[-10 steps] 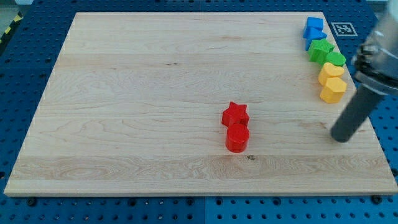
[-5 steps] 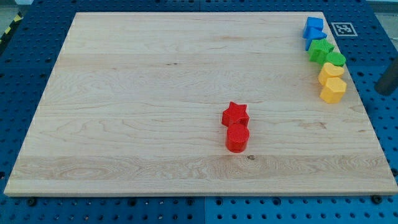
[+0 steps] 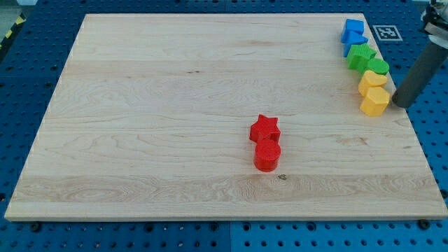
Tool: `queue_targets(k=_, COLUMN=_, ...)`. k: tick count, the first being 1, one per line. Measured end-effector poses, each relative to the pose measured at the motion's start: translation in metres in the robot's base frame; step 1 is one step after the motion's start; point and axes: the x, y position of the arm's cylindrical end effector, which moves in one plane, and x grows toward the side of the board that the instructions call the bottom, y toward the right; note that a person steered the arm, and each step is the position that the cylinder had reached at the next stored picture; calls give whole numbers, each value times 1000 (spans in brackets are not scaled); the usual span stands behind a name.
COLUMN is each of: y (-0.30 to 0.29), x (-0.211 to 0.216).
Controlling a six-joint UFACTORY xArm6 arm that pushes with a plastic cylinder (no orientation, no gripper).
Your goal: Slide the yellow hexagon to the top side of the red star
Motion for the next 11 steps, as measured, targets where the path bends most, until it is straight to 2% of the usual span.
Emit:
queue_targets(k=6, y=-36, x=1)
queue_targets(k=9, y=-97, x=4)
queue_targets(k=11, y=-130, x=21)
